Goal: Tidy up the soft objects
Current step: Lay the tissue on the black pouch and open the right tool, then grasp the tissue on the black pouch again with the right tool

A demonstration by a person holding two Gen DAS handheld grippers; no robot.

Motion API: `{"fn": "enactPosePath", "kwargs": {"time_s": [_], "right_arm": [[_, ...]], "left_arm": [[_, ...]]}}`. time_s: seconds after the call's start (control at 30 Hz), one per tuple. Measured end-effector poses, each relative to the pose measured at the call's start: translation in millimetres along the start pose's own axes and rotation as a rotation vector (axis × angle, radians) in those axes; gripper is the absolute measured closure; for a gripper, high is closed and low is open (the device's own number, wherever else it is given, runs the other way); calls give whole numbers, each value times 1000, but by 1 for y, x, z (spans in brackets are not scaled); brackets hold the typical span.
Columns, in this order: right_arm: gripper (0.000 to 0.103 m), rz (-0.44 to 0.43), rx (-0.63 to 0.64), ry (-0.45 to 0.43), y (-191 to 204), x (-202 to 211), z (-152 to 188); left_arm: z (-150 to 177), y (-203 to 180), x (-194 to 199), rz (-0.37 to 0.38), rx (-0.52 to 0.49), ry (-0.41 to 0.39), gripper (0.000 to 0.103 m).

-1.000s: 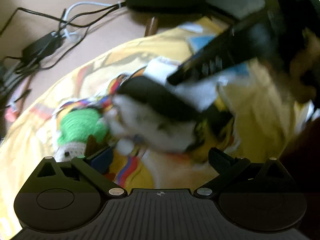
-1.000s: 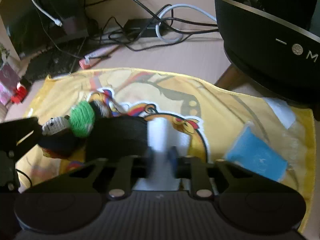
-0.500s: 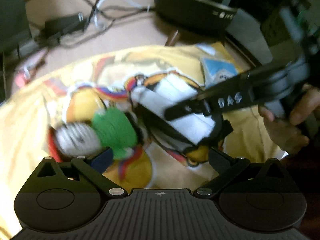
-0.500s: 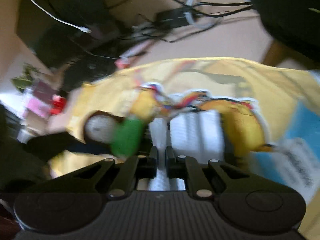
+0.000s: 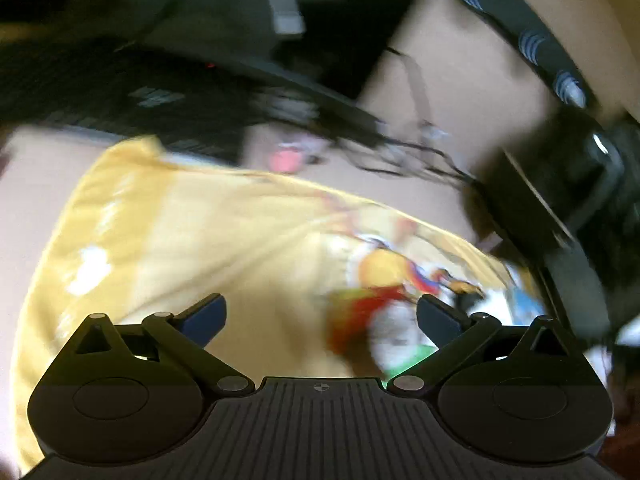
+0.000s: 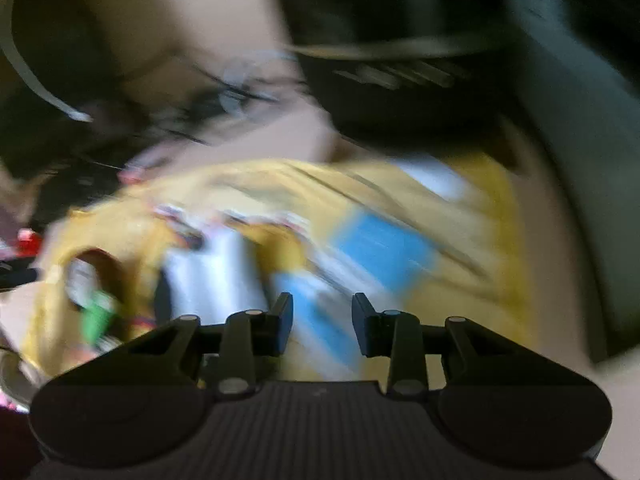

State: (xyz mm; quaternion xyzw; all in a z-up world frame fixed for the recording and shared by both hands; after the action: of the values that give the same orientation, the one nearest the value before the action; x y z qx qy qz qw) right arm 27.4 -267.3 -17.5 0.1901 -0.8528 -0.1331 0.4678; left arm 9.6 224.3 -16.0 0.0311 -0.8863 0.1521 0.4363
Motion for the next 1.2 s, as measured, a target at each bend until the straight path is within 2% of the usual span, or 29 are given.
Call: {"fn": "enactPosePath", "kwargs": {"time_s": [0.07,0.2,0.4,0.47,0.57,0.63,0.77,0.83,0.9,0.97,1.0,1.07,1.13,1.2], "right_arm": [[68,63,-34,60,-19,0,15],[67,76,4,138,-18,-3,36],[65,117,132,213,-5,-10,46],[64,131,193,238,-1,-10,48],[39,167,192,257,-9,-6,50],[35,166,174,269,-18,-3,50],[35,192,226,305,-24,0,49],[37,253,283,316,-21,-1,45],[60,304,332,308,-15,-1,39],[57,239,322,224,-4,10,25],[51,207,317,182,1,15,18],[40,116,298,86,16,22,0],[37,37,303,16,32,14,-15],[34,-30,327,2,48,-9,-25]], "left_arm": [[5,9,-11,-76,-23,40,0],[18,10,-33,-192,-113,134,0],[29,7,-34,-311,-302,135,0],[29,15,-34,-351,-310,142,0],[29,32,-24,-377,-275,150,0],[29,40,-21,-388,-261,150,0],[25,46,-21,-394,-265,166,0],[21,47,-23,-392,-279,182,0],[16,46,-23,-419,-285,202,0],[8,45,-20,-450,-279,213,0],[1,39,-11,-431,-265,193,0],[-15,18,12,-336,-237,124,0],[-29,-15,29,-251,-232,50,0],[-32,-56,31,-210,-248,17,0]]}}
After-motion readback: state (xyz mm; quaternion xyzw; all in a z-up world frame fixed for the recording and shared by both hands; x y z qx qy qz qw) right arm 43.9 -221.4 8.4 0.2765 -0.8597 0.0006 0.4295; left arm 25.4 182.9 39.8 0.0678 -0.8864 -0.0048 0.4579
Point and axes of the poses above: each gripper's, at about its wrist camera, not at the fingertips, and x roughly against the way its jaws point, y to its left, z to its underside, the point moved 1 cm from there along -x, roughly the way its jaws point, and after that the axes turned 13 degrees about -z, right-handed, at the moved point
